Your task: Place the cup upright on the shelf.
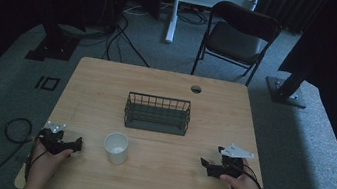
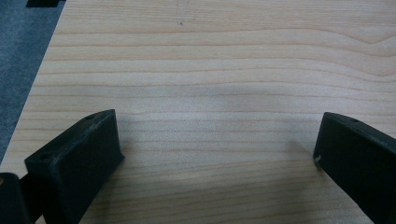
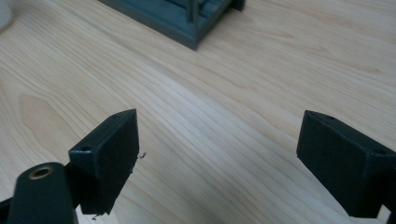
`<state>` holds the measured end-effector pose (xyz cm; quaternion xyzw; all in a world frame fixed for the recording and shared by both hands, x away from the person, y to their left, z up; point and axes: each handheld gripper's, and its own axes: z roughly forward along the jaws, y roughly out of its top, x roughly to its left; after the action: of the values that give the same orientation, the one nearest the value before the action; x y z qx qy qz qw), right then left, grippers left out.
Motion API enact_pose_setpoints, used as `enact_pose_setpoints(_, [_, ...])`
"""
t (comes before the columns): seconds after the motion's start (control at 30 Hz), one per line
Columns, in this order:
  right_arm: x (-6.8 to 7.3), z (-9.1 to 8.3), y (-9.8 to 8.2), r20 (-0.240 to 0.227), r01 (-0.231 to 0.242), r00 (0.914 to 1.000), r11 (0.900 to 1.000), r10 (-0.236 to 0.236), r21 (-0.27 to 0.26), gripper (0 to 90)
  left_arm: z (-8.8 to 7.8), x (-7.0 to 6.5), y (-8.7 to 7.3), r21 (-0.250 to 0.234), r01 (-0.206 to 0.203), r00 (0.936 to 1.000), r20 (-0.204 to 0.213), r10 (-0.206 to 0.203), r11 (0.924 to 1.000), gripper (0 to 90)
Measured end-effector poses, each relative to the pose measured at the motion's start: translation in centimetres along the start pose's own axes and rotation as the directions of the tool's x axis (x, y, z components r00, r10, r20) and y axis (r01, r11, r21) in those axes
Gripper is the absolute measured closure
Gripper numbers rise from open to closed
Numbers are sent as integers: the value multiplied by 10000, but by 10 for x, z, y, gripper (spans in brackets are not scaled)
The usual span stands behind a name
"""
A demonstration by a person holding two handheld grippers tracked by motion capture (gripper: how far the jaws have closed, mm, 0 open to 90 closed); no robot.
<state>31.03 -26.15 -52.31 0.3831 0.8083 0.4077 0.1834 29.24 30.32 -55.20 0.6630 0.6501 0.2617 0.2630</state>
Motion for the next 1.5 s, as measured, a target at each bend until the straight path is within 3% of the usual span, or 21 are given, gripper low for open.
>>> enact_pose_setpoints(0.43, [23, 11, 15, -711, 385, 9966, 9985, -411, -379, 129, 0, 0, 0, 5, 1, 10000, 1, -1, 10000, 10])
enact_pose_setpoints(0.7, [37, 12, 25, -1219, 738, 9892, 9953, -810, -622, 129, 0, 0, 0, 5, 2, 10000, 1, -2, 10000, 10])
enact_pose_setpoints(1.1, [61, 27, 39, -2001, 1206, 9704, 9891, -1354, -844, 129, 0, 0, 0, 5, 3, 10000, 1, -3, 10000, 10])
enact_pose_setpoints(1.5, [85, 43, 49, -2824, 1756, 9385, 9789, -1984, -1043, 128, 0, 0, 0, 4, 4, 10000, 1, -4, 10000, 10])
